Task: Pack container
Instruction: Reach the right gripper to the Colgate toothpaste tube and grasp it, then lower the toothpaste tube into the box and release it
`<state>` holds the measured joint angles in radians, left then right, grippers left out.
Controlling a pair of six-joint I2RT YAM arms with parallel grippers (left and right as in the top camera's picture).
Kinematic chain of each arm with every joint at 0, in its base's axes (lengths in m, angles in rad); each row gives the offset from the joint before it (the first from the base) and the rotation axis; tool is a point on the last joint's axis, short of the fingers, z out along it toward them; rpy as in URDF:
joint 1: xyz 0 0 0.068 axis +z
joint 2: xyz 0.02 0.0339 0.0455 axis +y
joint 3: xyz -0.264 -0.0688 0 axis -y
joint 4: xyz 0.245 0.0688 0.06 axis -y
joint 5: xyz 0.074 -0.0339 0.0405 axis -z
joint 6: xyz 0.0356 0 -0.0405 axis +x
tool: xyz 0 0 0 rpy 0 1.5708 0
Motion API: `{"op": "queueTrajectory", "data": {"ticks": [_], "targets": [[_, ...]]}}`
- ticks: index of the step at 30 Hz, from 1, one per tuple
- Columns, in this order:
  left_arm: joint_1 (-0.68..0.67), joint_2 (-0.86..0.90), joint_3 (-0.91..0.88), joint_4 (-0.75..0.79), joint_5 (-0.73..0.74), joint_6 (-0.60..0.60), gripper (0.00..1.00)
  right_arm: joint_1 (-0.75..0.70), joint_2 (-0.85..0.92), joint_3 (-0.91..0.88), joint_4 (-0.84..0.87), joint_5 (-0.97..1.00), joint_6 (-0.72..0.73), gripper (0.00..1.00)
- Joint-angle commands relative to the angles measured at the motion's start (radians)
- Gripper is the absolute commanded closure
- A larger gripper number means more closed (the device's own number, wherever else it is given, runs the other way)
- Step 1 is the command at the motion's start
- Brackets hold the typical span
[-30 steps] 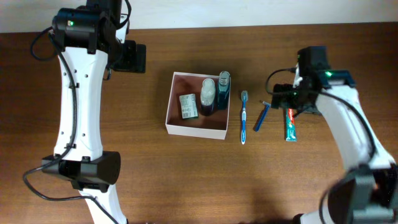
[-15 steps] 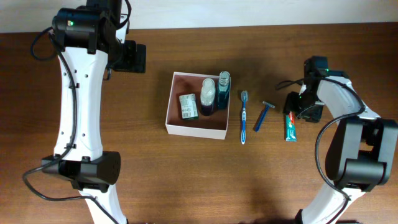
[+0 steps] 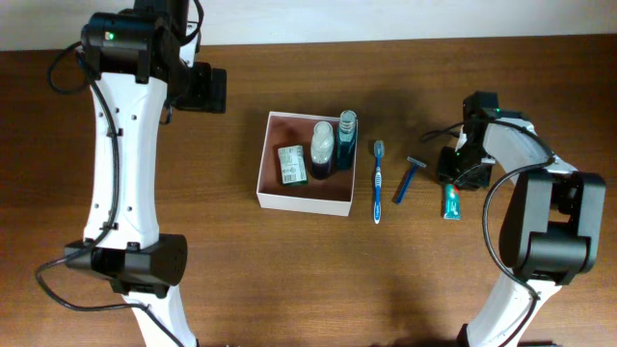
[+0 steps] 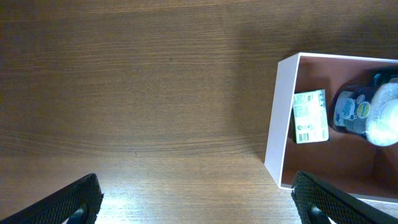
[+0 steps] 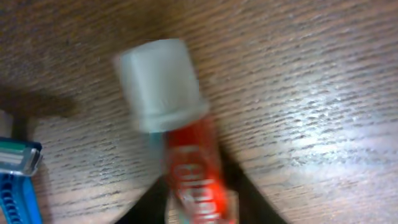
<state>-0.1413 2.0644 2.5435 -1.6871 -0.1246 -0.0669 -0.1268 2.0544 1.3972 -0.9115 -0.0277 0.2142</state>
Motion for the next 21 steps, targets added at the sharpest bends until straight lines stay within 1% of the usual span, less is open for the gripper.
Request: {"op": "queueTrajectory", "data": {"ticks": [1,2,6,12,15,19,21], "targets": [[0.002,-0.010,0.010,-0.001,-0.007,0.016,0.01,0.010,0.019,0.014,-0.016,-0.010,0.000,0.82],[0.002,-0.010,0.010,-0.001,-0.007,0.016,0.01,0.010,0.012,0.021,-0.033,-0.010,0.001,0.86],[0.002,-0.010,0.010,-0.001,-0.007,0.016,0.01,0.020,-0.034,0.066,-0.113,-0.011,0.001,0.93],[0.002,-0.010,0.010,-0.001,-0.007,0.016,0.01,0.096,-0.172,0.152,-0.227,-0.015,0.001,0.96],[0.002,-0.010,0.010,-0.001,-0.007,0.016,0.01,0.193,-0.271,0.184,-0.269,-0.014,-0.005,0.96],[0.002,-0.010,0.010,-0.001,-0.007,0.016,0.01,0.403,-0.390,0.192,-0.258,-0.017,-0.109,0.96],[0.002,-0.010,0.010,-0.001,-0.007,0.016,0.01,0.488,-0.407,0.192,-0.235,-0.017,-0.180,0.96]]}}
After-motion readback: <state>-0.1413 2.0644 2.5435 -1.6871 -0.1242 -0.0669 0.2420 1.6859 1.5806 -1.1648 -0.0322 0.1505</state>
